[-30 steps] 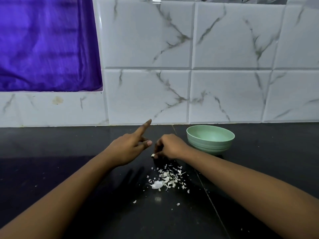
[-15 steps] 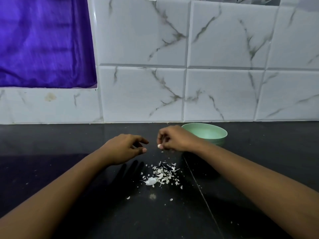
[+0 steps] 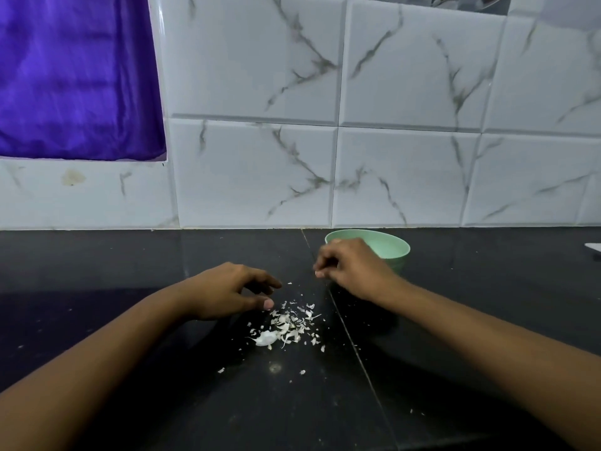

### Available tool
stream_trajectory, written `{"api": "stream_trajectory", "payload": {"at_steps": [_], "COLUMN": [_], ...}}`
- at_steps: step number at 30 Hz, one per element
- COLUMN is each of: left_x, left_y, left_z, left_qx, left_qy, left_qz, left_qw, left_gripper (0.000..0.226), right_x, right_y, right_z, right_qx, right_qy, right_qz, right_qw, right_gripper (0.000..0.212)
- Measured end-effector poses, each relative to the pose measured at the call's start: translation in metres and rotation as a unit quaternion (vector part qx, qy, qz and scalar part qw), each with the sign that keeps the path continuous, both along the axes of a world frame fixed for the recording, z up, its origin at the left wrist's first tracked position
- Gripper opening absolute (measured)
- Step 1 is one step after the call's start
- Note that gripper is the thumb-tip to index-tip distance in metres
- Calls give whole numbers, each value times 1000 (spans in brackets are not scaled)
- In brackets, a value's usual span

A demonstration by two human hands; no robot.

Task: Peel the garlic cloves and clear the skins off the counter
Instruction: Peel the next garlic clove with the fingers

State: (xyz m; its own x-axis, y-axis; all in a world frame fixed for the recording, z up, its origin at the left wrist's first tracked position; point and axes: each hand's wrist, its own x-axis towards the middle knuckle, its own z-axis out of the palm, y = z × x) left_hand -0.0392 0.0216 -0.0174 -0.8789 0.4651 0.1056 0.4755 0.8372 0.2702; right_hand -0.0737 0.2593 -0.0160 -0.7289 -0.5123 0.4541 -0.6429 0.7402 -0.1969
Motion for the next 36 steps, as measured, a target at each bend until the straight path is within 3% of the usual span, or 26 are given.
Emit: {"api": "stream_trajectory", "payload": {"at_steps": [2, 6, 9, 13, 17, 19, 20, 22, 24, 26, 28, 31, 36], "left_x": [0, 0, 1, 0, 4, 6, 7, 8, 8, 9, 11, 15, 16], "left_y": [1, 0, 1, 1, 3, 4, 5, 8, 12, 16, 19, 24, 27], "left_z": [-1, 0, 0, 1, 3, 4, 3, 3, 2, 1, 0, 1, 2], "left_qx": [-3, 0, -4, -5, 4, 14, 28, 73, 143, 222, 274, 327, 406], "left_qy": [-1, -1, -3, 4, 16, 30, 42, 66, 88, 110, 141, 158, 106], "left_qz": [-2, -6, -10, -13, -5, -4, -2, 0, 1, 9, 15, 9, -6], "left_qw": [1000, 1000, 1000, 1000, 1000, 999, 999, 995, 986, 969, 951, 932, 908], "left_gripper": [42, 42, 41, 40, 38, 37, 36, 36, 35, 31, 25, 16, 18], "right_x": [3, 2, 4, 4, 7, 7, 5, 7, 11, 17, 22, 25, 25], "right_y": [-1, -2, -5, -4, -9, -12, -14, -17, -23, -28, -32, -32, -29], "right_z": [-6, -6, -6, 0, -9, -1, 1, 1, -4, -5, -4, -3, -3], "right_qx": [59, 2, 60, -13, 96, 66, 6, -177, -332, -409, -447, -486, -486], "right_qy": [-15, 3, -13, 3, -35, -64, -84, -198, -338, -413, -443, -456, -449], "right_qz": [-3, -17, -14, -20, -7, -9, -10, 6, 63, 99, 123, 147, 161], "right_qw": [998, 1000, 998, 1000, 995, 996, 996, 964, 878, 808, 767, 731, 732], "right_gripper": [8, 9, 10, 9, 7, 8, 7, 5, 7, 10, 11, 14, 12]}}
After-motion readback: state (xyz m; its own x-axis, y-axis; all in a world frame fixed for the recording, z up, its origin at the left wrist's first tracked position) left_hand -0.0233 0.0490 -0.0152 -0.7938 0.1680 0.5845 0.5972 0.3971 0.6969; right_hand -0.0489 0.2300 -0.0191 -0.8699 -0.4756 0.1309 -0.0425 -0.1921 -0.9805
